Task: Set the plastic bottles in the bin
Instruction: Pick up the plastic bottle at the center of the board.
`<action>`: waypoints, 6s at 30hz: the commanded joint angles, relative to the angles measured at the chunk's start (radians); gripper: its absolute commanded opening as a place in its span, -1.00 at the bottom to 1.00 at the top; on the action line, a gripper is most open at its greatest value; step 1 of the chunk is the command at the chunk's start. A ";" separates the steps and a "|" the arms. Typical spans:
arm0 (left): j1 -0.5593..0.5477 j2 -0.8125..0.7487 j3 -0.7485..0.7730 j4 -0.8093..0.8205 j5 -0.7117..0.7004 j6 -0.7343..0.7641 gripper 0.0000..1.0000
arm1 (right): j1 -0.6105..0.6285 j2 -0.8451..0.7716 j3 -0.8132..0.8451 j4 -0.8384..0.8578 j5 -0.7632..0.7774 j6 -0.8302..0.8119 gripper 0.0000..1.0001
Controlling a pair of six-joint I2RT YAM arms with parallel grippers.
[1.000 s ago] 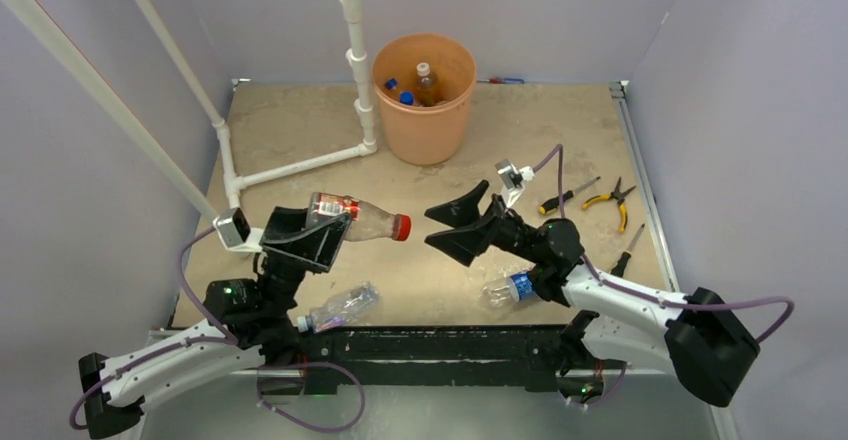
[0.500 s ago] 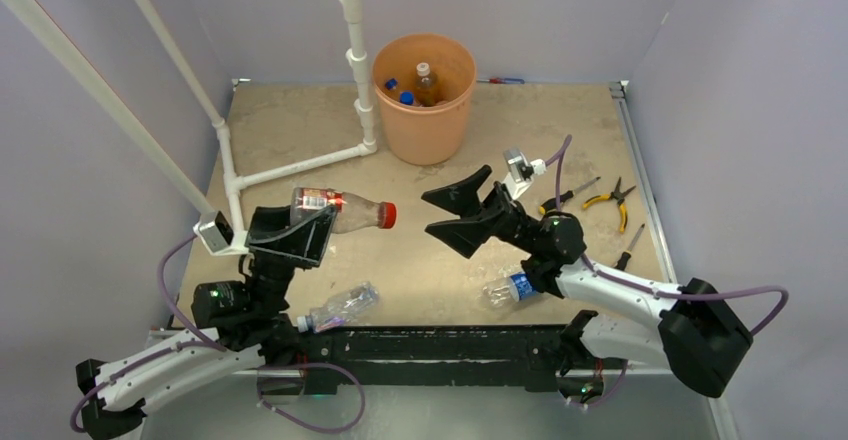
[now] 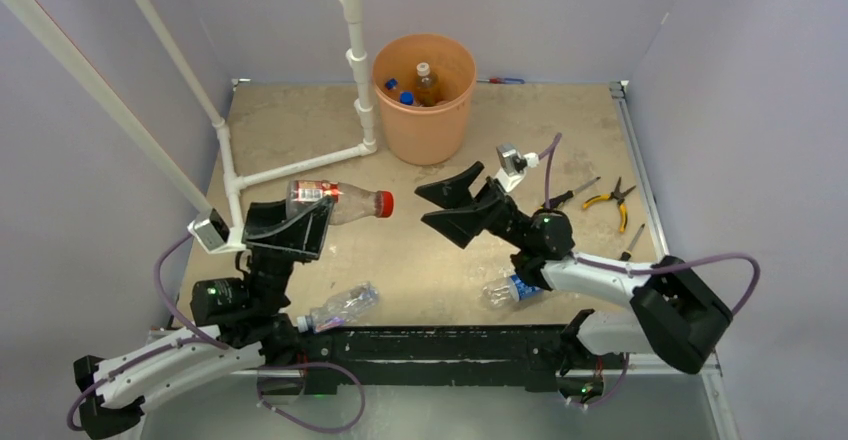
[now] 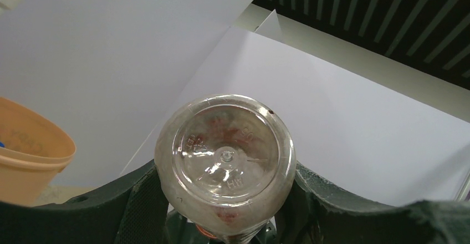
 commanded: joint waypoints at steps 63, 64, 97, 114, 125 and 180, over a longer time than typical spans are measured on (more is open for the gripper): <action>-0.002 0.284 0.196 0.413 0.038 0.068 -0.27 | 0.011 0.109 0.322 0.264 0.046 -0.005 0.85; -0.002 0.296 0.201 0.426 0.039 0.069 -0.27 | 0.011 0.114 0.327 0.265 0.046 -0.008 0.85; -0.002 0.469 0.115 0.694 -0.035 -0.005 -0.32 | 0.050 0.246 0.449 0.469 0.074 0.092 0.98; -0.002 0.521 0.132 0.757 0.003 -0.050 -0.34 | 0.052 0.131 0.521 0.268 -0.026 0.061 0.97; -0.002 0.546 0.166 0.760 0.045 -0.058 -0.34 | 0.053 0.061 0.464 0.097 -0.004 -0.035 0.98; -0.002 0.054 0.372 -0.891 -0.203 0.240 0.99 | -0.012 -0.254 0.762 -1.526 0.118 -0.648 -1.00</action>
